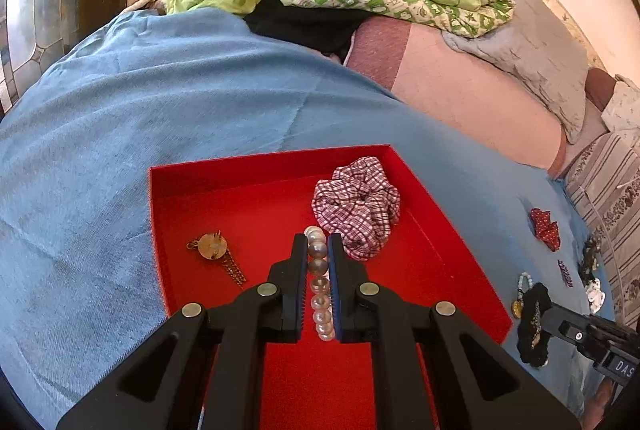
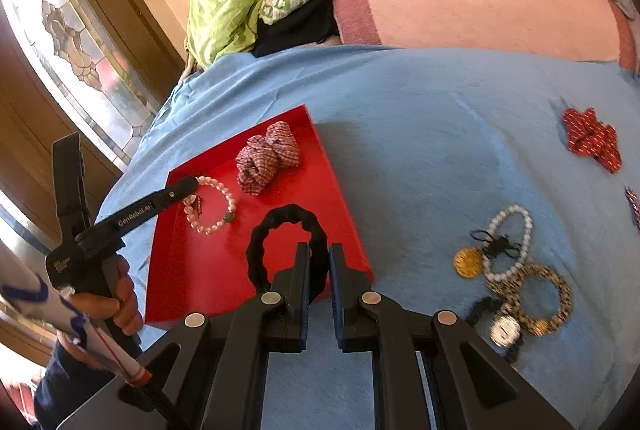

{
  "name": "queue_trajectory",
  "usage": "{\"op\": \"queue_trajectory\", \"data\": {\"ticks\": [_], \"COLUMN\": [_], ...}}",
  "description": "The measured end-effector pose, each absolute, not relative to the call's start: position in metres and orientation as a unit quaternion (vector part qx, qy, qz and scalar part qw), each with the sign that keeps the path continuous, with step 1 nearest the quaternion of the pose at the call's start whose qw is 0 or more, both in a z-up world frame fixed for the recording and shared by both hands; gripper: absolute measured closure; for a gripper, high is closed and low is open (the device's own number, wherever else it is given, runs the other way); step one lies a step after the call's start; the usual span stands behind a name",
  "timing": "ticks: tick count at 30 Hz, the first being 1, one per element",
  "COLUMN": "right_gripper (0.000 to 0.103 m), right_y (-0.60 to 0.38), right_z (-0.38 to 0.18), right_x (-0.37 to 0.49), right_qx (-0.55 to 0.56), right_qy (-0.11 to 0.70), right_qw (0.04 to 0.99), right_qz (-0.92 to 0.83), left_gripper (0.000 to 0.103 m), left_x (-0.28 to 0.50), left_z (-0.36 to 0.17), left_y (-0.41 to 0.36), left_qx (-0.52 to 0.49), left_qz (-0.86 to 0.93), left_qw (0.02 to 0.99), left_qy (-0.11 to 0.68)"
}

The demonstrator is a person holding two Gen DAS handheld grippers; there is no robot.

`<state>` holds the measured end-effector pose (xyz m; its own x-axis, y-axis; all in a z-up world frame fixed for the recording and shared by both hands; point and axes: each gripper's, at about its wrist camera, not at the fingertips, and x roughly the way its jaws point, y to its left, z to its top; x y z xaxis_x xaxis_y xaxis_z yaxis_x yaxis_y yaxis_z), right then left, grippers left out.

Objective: Organize jewelry
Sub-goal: 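Lower the pearl bracelet with the left tool while the right tool lowers the black scrunchie into the tray, then open the left tool releasing the bracelet while the right tool releases the scrunchie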

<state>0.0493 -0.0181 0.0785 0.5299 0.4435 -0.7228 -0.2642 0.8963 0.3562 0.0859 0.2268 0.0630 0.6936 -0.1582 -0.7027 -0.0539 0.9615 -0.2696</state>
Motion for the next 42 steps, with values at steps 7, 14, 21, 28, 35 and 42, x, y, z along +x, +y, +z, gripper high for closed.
{"op": "queue_trajectory", "data": {"ticks": [7,14,21,28,35,42], "right_gripper": [0.093,0.093,0.092,0.092,0.091,0.09], "right_y": [0.014,0.038,0.058,0.066,0.07,0.071], "right_z": [0.07,0.052,0.041,0.031,0.026,0.027], "right_x": [0.084,0.116,0.138,0.151,0.159,0.157], "right_qx": [0.084,0.065,0.042,0.035,0.04,0.036], "right_qy": [0.471,0.5,0.508,0.517,0.52,0.519], "right_qw": [0.855,0.844,0.844,0.841,0.84,0.841], "right_qz": [0.202,0.183,0.168,0.155,0.15,0.15], "left_gripper": [0.094,0.094,0.094,0.094,0.094,0.094], "left_x": [0.093,0.097,0.099,0.101,0.103,0.103], "left_z": [0.055,0.054,0.054,0.052,0.051,0.049], "left_y": [0.231,0.232,0.23,0.232,0.233,0.233], "left_qx": [-0.139,-0.136,-0.134,-0.136,-0.134,-0.133], "left_qz": [-0.022,-0.019,-0.017,-0.014,-0.013,-0.007], "left_qw": [0.905,0.905,0.903,0.901,0.899,0.898], "left_qy": [0.401,0.404,0.407,0.411,0.416,0.418]}}
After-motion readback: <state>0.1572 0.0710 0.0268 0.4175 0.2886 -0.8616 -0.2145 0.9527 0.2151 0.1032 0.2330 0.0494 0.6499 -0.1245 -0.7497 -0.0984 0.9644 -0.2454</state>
